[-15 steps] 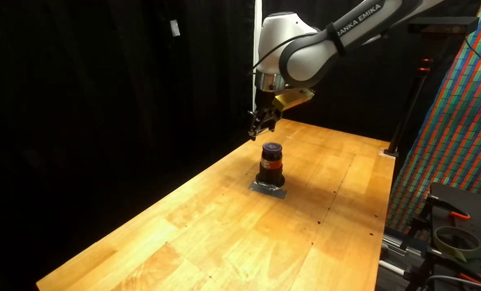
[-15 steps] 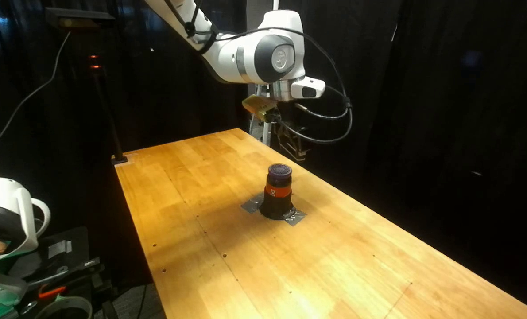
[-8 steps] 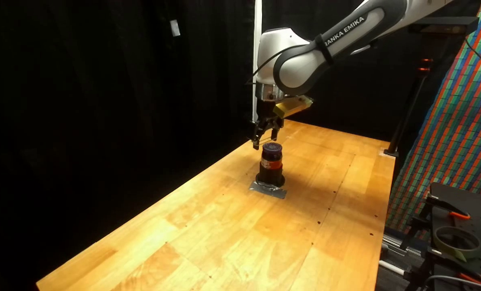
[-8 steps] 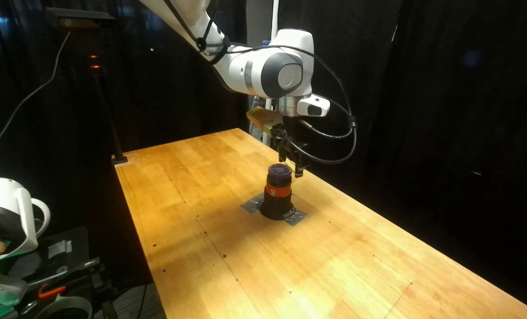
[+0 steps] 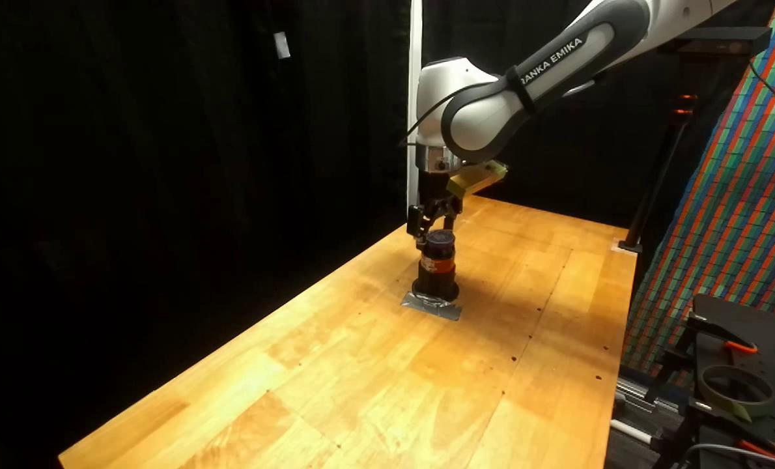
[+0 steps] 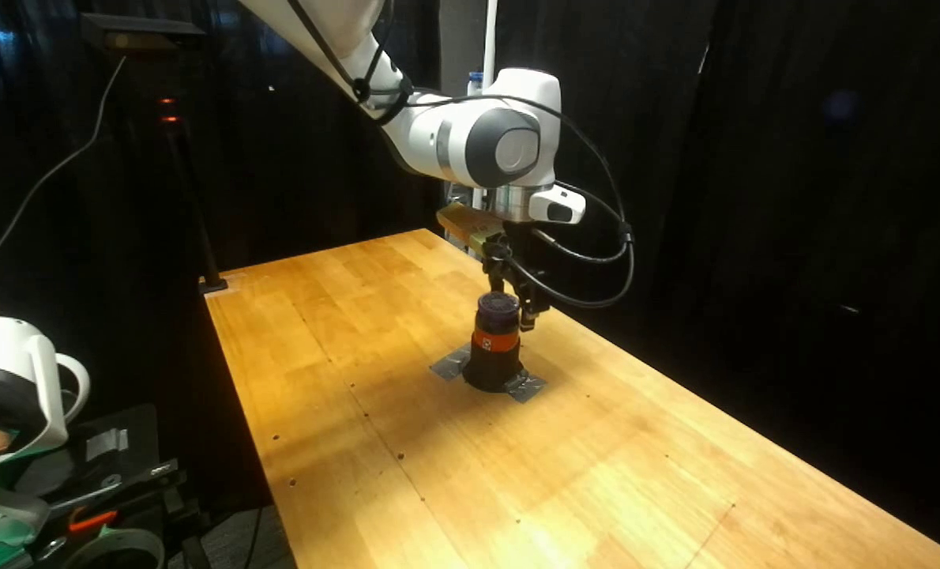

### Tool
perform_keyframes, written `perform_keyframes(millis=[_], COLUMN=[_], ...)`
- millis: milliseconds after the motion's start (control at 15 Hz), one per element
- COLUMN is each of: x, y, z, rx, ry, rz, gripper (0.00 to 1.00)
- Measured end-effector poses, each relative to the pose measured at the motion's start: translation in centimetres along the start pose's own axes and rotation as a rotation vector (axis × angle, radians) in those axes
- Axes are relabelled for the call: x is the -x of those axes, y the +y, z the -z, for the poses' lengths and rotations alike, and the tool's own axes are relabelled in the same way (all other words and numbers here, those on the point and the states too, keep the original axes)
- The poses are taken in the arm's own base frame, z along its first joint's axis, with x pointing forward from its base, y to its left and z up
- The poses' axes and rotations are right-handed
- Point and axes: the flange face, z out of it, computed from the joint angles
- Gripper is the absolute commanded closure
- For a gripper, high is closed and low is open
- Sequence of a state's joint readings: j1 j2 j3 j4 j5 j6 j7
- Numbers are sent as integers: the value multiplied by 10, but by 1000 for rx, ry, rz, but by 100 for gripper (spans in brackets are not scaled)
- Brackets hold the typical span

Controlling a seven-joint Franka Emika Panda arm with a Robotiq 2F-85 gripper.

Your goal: Put the rubber band on the cup

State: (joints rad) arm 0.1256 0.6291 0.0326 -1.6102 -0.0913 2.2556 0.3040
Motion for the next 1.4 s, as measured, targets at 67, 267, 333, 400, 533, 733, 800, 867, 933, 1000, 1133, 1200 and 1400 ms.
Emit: perform_keyframes(millis=[67,267,333,400,533,733,800,867,933,1000,1133,1200,1400], x=[1,6,9,12,19,29,32,36,39,43,50,54,63], y=[0,2,3,4,7,11,12,13,14,16,19,21,29], z=[0,0,0,1,2,2,1,0,-2,-3,-6,-9,-13], rx=[-3,-14,-18,-24,-37,-63,-71,-78,-86,-91,-100,-103,-113], ry=[-3,-10,-12,-15,-16,-10,-7,-7,-8,-9,-11,-12,-3], rz=[3,0,-4,-10,-21,-33,-35,-37,-36,-36,-37,-38,-46], gripper=[0,0,0,0,0,0,0,0,0,0,0,0,25])
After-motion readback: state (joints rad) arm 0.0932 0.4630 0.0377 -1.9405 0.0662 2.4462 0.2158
